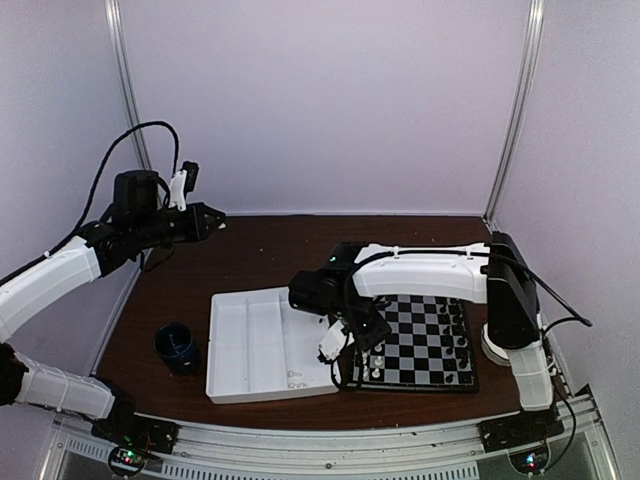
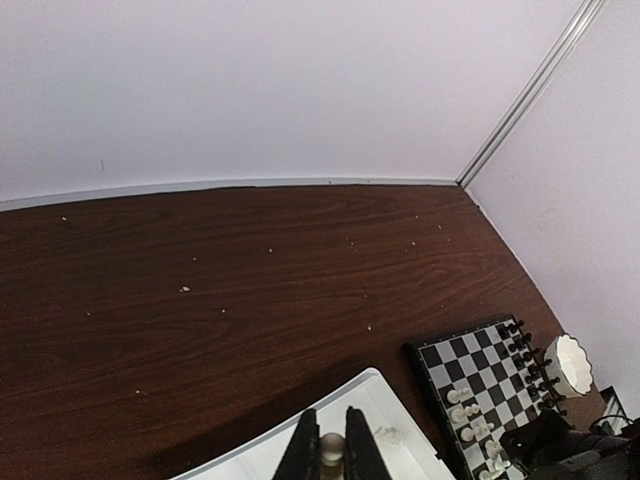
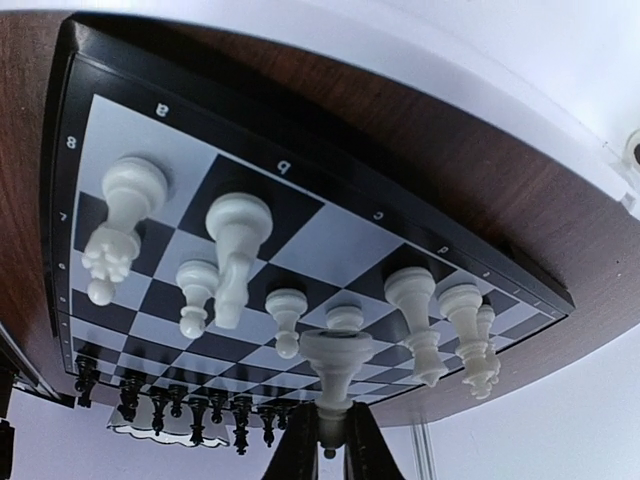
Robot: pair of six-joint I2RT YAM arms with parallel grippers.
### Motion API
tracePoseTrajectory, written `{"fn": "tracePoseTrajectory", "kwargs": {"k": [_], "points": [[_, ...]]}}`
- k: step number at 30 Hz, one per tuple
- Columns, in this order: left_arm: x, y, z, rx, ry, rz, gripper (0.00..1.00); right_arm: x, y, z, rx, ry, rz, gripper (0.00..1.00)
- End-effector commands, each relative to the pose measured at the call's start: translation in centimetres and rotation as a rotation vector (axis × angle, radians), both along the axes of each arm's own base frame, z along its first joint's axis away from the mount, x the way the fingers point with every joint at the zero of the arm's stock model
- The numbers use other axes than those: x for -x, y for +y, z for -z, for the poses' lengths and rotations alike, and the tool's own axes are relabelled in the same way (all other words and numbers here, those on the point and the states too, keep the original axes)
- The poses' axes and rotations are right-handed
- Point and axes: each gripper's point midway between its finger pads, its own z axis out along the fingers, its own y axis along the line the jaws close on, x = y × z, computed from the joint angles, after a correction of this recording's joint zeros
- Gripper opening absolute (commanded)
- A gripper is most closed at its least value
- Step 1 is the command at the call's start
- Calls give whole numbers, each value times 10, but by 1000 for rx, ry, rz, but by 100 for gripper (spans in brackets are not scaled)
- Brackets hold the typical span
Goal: Set up the chess pieces on the board
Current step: Place the bishop on f1.
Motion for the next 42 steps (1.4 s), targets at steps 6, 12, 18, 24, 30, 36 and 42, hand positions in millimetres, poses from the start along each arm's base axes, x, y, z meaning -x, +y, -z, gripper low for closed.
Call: {"fn": "tracePoseTrajectory", "kwargs": {"k": [6,12,18,24,30,36,42], "points": [[-4,-1,-9,42,-27,11,0,6,3,9,29,16,8,3],[-4,-1,-9,47,-24,16,0,5,3,13,40,16,15,3],[-3,-2,-10,51,-26,22,0,4,6,14,35,12,17,4],[-2,-3,-10,52,-25,24,0,4,6,19,44,14,21,4],[-2,-2,-11,54,-27,25,0,2,6,22,50,11,25,4],[-2,-3,-11,55,-25,29,0,2,7,23,52,7,28,8],[-2,-3,-11,56,-26,30,0,1,7,23,50,1,27,13]]}}
